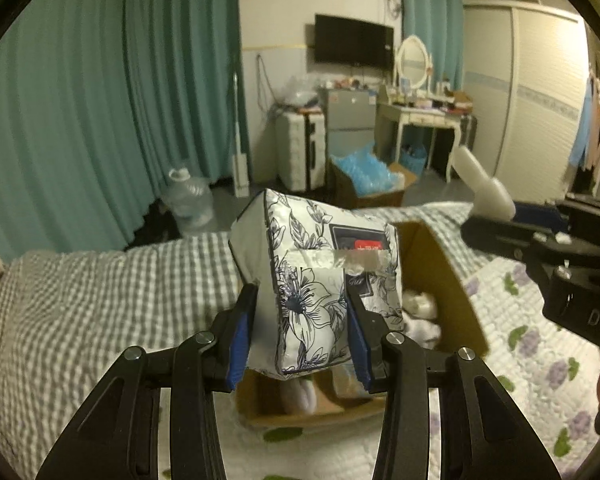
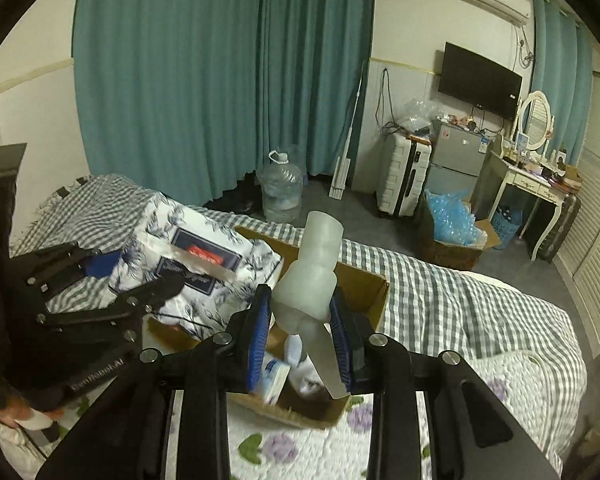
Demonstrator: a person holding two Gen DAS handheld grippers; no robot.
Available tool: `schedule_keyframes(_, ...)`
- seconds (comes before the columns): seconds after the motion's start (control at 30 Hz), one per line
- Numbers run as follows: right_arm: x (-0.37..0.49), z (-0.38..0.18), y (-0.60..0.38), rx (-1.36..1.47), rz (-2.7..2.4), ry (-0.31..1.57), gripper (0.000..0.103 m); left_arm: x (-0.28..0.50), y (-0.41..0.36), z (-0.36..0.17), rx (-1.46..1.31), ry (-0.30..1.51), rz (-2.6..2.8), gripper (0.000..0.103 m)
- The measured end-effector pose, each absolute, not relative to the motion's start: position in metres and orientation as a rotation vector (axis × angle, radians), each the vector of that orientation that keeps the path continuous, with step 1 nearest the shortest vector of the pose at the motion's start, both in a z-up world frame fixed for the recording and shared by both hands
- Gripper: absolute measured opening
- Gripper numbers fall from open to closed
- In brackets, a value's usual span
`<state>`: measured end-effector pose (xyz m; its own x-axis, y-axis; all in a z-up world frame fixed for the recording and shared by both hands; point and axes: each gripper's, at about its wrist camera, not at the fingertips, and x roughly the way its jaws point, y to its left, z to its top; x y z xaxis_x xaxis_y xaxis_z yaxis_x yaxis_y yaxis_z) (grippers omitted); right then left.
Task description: Organize soft objects
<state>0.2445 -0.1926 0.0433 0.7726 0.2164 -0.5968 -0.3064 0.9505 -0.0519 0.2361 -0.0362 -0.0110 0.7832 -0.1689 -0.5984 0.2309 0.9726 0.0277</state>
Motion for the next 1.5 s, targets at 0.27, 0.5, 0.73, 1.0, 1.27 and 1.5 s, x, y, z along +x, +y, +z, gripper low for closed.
schedule_keyframes(0.27, 0.298, 0.006, -0.193, -0.136, 0.286, 0.677, 0.029, 0.265, -0.051, -0.039, 0.134, 0.668, -0.25, 0.043)
schedule_keyframes(0.5, 0.326, -0.025, -0.206, -0.089, 0.288, 0.728, 0.029, 0.271, -0.058, -0.047, 0.169, 0.634, -0.207, 0.055)
schedule_keyframes(0.73, 0.343, -0.035, -0.227, 0.011, 0.3, 0.746, 0.044, 0.27, -0.045, -0.034, 0.169, 0.558, -0.142, 0.08)
schedule_keyframes(1.0, 0.324, -0.001, -0.239, 0.045, 0.236, 0.679, 0.073, 0.246, -0.031, 0.007, 0.143, 0.512, -0.119, 0.08)
schedule_keyframes(1.27, 0.239, 0.102, -0.243, -0.003, 0.183, 0.532, 0.085, 0.152, -0.033, 0.115, 0.176, 0.332, -0.125, 0.088)
schedule_keyframes(1.5, 0.123, 0.205, -0.24, -0.039, 0.134, 0.321, 0.101, 0.064, -0.013, 0.181, 0.176, 0.173, -0.128, 0.095)
